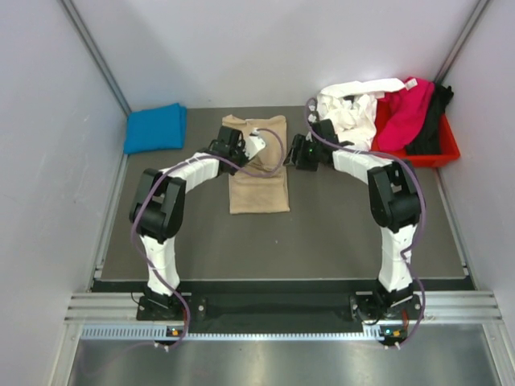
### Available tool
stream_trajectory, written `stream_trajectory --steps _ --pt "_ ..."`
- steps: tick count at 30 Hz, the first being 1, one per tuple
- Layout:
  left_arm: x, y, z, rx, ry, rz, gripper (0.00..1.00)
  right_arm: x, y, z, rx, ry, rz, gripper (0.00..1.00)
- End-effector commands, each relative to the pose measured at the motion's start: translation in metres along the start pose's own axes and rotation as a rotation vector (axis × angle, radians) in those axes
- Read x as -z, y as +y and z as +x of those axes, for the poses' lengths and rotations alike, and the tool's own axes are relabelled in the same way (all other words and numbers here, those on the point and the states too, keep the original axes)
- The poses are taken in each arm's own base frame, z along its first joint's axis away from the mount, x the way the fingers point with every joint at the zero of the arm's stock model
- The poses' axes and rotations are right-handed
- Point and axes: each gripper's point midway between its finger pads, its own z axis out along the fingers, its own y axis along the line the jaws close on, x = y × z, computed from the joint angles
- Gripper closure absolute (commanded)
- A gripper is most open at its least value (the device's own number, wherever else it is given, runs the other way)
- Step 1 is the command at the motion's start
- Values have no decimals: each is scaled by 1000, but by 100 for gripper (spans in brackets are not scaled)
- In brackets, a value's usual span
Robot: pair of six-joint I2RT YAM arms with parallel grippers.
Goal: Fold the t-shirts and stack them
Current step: Fold the tshirt
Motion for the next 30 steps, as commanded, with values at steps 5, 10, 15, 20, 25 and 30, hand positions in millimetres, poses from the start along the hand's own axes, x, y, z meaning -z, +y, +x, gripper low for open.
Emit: stream_trajectory --steps 5,10,15,20,25,30 --pt "29 92 -22 277 -59 -222 54 72 27 -12 223 -167 22 44" --pt "62 -3 -23 75 -140 130 54 79 28 41 201 -51 -37 39" --pt "97 -99 13 -296 -188 271 48 76 25 93 140 56 -69 29" --pt "99 -142 37 -407 -175 365 43 67 28 124 107 113 -81 28" --pt "79 -145 56 -397 -107 357 42 55 24 138 68 151 -83 31" --pt "70 -149 65 -378 -78 359 45 47 19 147 34 158 -81 38"
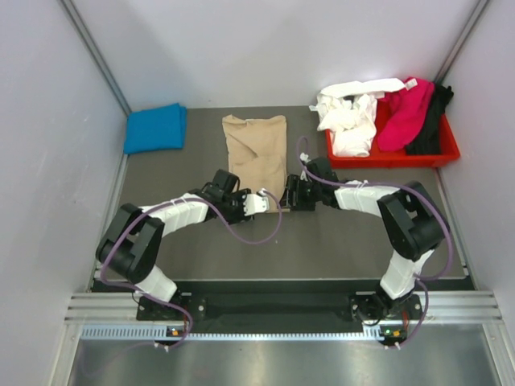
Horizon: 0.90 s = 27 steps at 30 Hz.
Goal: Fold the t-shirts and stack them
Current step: Fold the tshirt
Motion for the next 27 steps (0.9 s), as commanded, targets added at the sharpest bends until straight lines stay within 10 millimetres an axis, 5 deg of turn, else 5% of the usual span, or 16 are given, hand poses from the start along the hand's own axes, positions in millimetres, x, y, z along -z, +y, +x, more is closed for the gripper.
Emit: stream_trajectory --steps 1,5,6,8,9,11,16,17,22,27 --pt "-10 1 8 -7 15 -14 45 -12 3 7 -22 3 -28 39" --pt "-12 2 15 1 42 -30 53 -21 7 13 -35 36 -52 49" --pt "-12 2 16 1 49 -31 64 -22 6 14 -40 40 -50 54" --pt "-11 2 19 1 62 -41 79 -21 5 16 -38 43 -49 73" --pt "-11 0 23 6 74 -41 98 -20 4 15 -34 39 -46 80" --pt "-7 1 26 21 93 -54 100 -15 6 13 -30 32 -48 100" --pt "18 -19 28 135 126 -13 100 2 21 25 -1 43 -77 100" --pt "29 -20 21 134 95 -25 100 5 20 36 3 60 -76 100" --pt "71 -93 24 157 131 186 100 41 36 83 37 110 -85 100" --pt "130 -131 10 156 88 274 100 74 52 146 22 180 -87 100"
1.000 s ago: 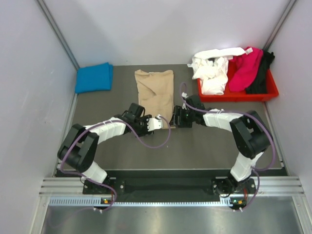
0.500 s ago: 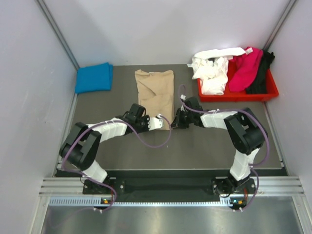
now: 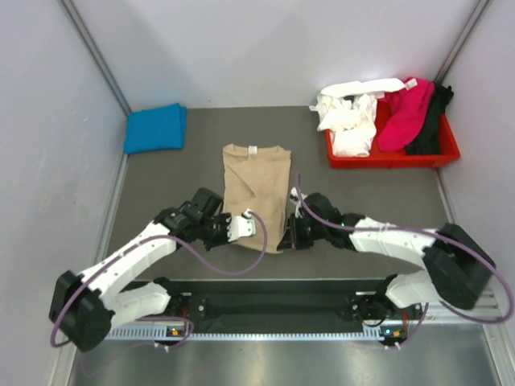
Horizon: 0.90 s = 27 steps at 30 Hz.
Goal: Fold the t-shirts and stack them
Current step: Fold the tshirt
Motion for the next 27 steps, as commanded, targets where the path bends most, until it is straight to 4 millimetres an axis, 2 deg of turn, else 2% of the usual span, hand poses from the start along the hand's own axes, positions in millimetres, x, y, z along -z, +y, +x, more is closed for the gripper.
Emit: stream_trajectory --steps 1,2,5,6,8,9,10,11,12,13,14,15,16,17,18,19,20,21,22,23,24,26,27 --pt "42 -55 22 85 94 159 100 22 16 53 -20 68 29 100" --pt "50 -66 26 107 116 195 100 26 21 61 -24 76 18 100" --pt "65 -65 19 139 112 177 100 41 38 75 -52 84 -18 100" --pt "70 -59 15 162 112 144 100 44 39 74 -60 80 -22 100" --pt "72 -36 13 187 129 33 100 52 43 54 -57 18 -24 100" --pt "70 -17 6 181 107 -45 100 55 41 44 -22 -1 -17 100" --pt "69 1 8 185 138 -116 100 57 38 23 -33 -29 1 100" --pt "70 17 1 189 132 -172 100 58 37 11 -23 -48 7 100" --pt "70 39 -9 193 98 -239 100 57 26 -6 -15 -62 28 100" --pt "63 52 -9 208 115 -245 100 58 29 -25 -5 -92 20 100" --pt "67 70 -23 204 76 -269 100 58 22 -38 23 -110 35 100" --pt "69 88 -19 243 78 -296 100 52 6 -55 -6 -121 66 100" --pt "57 105 -16 259 92 -291 100 53 7 -75 6 -153 64 100" --pt "61 127 -21 264 79 -329 100 52 3 -88 17 -167 70 100" --pt "61 145 -12 294 99 -355 100 44 -11 -103 -9 -172 82 100" --pt "44 158 -4 315 131 -339 100 44 -8 -123 -3 -203 72 100" --pt "46 176 -10 306 120 -361 100 42 -12 -134 0 -215 76 100" --pt "29 184 -2 323 147 -335 100 36 -22 -153 -14 -232 97 100" --pt "30 203 -10 316 128 -366 100 33 -26 -162 -15 -240 105 100" --pt "24 210 -10 315 133 -367 100 31 -30 -170 -17 -246 110 100" --pt "8 217 -1 322 170 -351 100 26 -38 -184 -32 -259 117 100" --pt "3 239 -7 313 164 -381 100 22 -45 -196 -48 -273 123 100" --pt "-10 244 0 319 192 -370 100 19 -52 -207 -58 -281 133 100"
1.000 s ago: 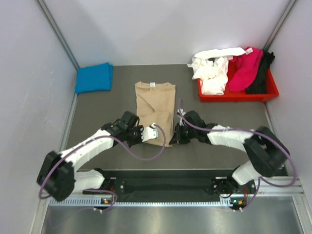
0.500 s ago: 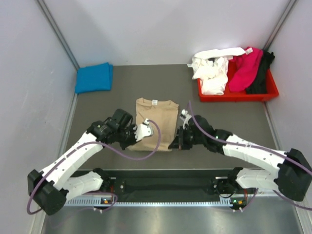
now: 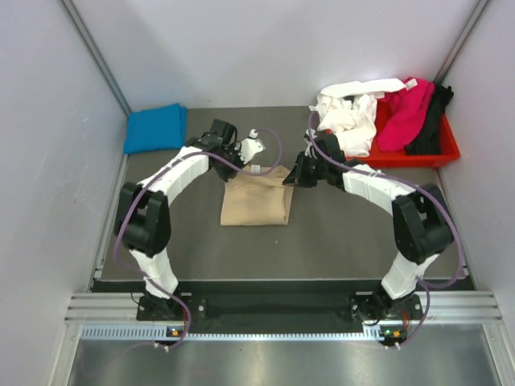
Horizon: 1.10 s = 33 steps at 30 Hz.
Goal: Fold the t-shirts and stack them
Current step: Fold the tshirt
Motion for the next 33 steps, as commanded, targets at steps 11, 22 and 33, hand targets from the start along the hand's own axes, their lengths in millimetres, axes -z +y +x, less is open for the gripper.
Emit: stream_trajectory --steps 11,22,33 --pt "-45 100 -12 28 68 -257 100 -37 -57 -58 -22 -43 125 100" --pt "-38 118 -27 147 10 -272 32 14 -30 -56 110 -149 131 29" --pt "-21 77 1 411 -153 -147 30 -11 -22 54 75 -28 129 31"
